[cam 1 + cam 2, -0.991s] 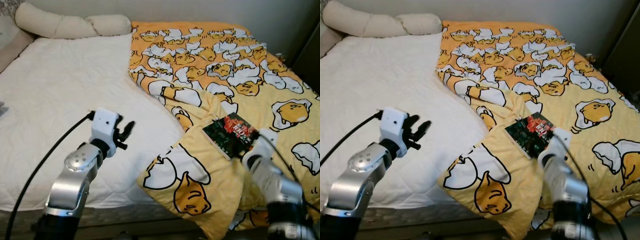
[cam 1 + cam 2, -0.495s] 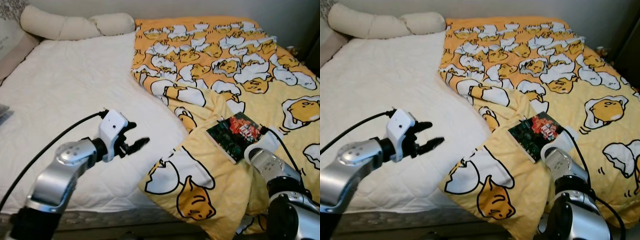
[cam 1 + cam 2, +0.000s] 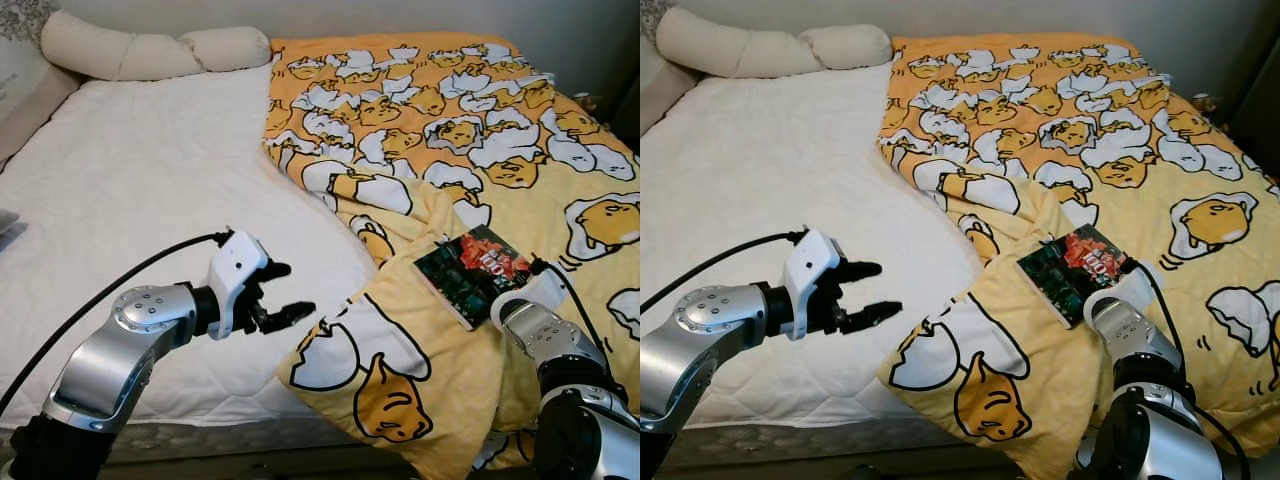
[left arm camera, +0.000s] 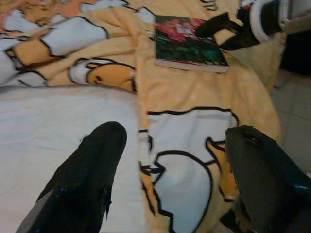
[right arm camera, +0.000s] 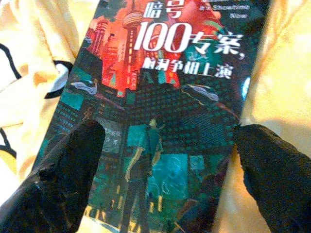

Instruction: Clean up the room

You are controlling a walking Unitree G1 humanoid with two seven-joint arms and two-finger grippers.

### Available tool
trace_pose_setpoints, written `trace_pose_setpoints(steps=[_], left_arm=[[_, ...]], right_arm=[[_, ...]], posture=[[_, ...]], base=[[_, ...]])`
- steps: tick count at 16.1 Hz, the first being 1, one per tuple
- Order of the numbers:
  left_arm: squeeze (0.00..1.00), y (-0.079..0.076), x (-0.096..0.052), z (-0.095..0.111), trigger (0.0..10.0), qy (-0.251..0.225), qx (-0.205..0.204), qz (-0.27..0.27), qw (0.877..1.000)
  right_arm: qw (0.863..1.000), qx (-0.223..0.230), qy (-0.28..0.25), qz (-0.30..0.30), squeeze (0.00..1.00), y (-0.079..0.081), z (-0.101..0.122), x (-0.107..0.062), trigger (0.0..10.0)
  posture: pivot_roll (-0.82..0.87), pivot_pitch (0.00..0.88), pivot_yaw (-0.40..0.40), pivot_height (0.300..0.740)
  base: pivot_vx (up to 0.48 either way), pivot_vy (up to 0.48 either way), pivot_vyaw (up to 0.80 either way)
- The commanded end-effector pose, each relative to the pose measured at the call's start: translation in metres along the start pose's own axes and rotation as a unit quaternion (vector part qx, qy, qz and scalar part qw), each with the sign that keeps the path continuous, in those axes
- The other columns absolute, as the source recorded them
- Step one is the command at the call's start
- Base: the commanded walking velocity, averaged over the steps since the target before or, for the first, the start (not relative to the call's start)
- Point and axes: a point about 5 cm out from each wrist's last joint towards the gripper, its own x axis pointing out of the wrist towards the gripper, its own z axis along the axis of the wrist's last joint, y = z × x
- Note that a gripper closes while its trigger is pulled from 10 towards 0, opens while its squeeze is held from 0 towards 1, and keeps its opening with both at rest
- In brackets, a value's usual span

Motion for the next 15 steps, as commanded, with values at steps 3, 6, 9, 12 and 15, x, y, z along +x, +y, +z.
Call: trace_pose_setpoints(steps=[3,6,9,12,15], left_arm=[[0.0,-0.001,-0.001,0.003,10.0,0.008,0.008,-0.012,1.0],[0.0,-0.002,-0.001,0.003,10.0,0.01,0.008,-0.017,1.0],[0.0,-0.002,0.0,0.004,10.0,0.008,0.008,-0.019,1.0],[0.0,-0.002,0.0,0.005,10.0,0.006,0.01,-0.02,1.0],[0.0,-0.005,-0.001,0.004,10.0,0.005,0.007,-0.022,1.0]], right_arm=[[1.0,0.015,0.017,0.009,0.98,0.0,-0.007,-0.001,10.0],[0.999,0.035,0.032,0.01,0.13,-0.005,-0.011,-0.003,10.0],[0.991,0.105,0.031,0.08,0.0,0.006,-0.011,-0.003,10.0],[0.981,0.15,0.035,0.116,0.0,0.011,-0.011,-0.002,10.0],[0.971,0.208,0.032,0.116,0.0,0.0,-0.021,-0.002,10.0]], posture=[[0.06,0.0,0.047,0.74],[0.06,0.0,0.041,0.74],[0.06,0.0,0.045,0.74],[0.07,0.0,0.04,0.74],[0.08,0.0,0.039,0.74]], base=[[0.0,0.0,0.0],[0.0,0.0,0.0],[0.0,0.0,0.0],[0.0,0.0,0.0],[0.0,0.0,0.0]])
